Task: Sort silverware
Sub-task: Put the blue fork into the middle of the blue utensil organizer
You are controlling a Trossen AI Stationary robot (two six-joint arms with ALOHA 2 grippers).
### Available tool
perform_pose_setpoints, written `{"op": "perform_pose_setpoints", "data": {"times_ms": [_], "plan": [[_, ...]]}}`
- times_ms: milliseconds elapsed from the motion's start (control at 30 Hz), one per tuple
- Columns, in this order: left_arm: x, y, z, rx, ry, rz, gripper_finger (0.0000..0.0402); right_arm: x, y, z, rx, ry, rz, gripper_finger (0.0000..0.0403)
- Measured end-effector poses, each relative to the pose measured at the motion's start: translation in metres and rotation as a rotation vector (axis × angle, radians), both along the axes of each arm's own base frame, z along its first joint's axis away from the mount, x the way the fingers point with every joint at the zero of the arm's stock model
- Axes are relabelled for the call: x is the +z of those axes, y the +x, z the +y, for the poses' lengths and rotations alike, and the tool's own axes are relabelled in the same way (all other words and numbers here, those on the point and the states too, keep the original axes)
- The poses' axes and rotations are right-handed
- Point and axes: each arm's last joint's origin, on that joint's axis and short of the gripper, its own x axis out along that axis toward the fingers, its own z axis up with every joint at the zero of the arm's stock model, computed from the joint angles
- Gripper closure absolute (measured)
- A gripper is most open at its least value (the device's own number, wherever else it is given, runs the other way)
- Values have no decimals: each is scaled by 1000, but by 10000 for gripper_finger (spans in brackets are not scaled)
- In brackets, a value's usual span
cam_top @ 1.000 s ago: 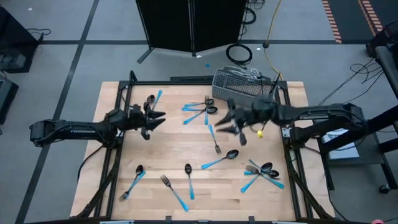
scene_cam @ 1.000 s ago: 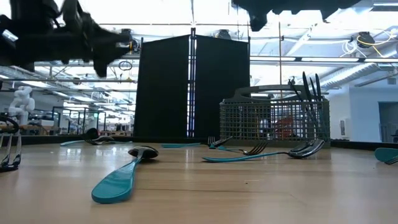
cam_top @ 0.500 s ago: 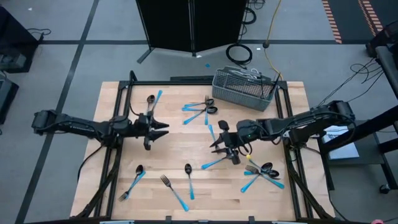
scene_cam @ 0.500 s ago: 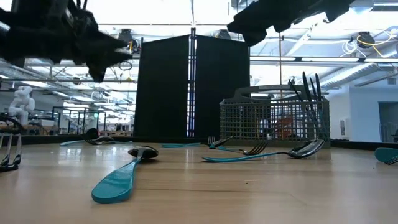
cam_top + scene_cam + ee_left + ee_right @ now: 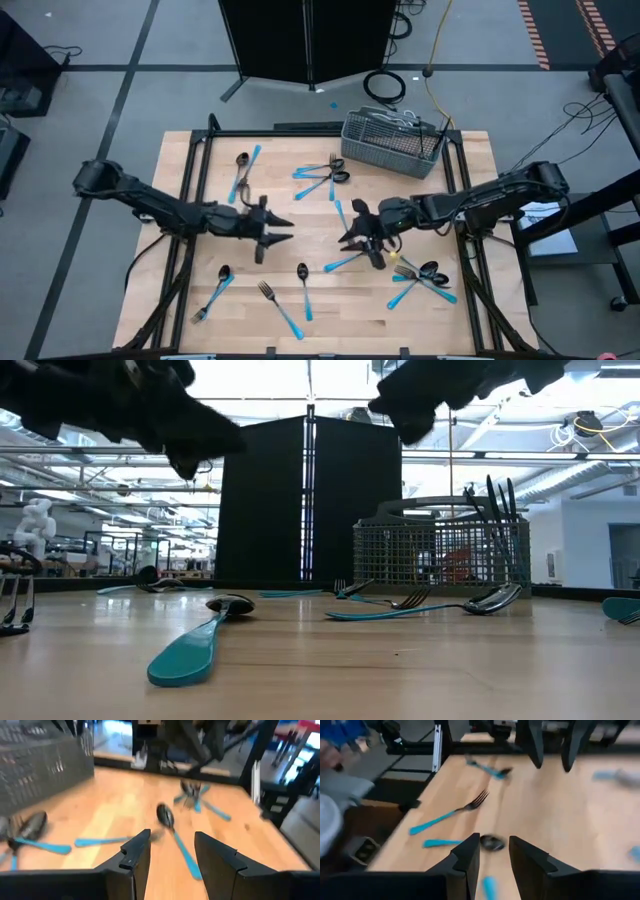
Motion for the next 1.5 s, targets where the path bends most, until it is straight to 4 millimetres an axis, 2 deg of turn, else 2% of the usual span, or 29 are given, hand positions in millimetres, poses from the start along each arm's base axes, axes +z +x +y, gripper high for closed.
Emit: {"op": "perform_pose_setpoints", "data": {"times_ms": [200, 400, 533, 667, 933, 1200, 1500], "plan": [[-3, 19, -23, -94, 29, -7, 253, -12, -9, 19, -65, 214, 214, 305], [4, 19, -48, -222, 128, -61, 253, -23, -34, 39, -235, 456, 555, 305], [6, 17, -52, -239, 157, -87, 253, -35, -54, 55, -424, 608, 826, 305], [6, 18, -49, -217, 165, -83, 253, -42, -73, 67, -536, 636, 1014, 305], [4, 22, -38, -164, 171, -59, 253, -46, -93, 86, -561, 563, 1091, 305], [-12, 18, -36, -146, 113, 115, 253, -48, -101, 96, -586, 518, 1073, 305], [3, 22, -37, -150, 62, -41, 253, -61, -119, 101, -655, 305, 1123, 305]]}}
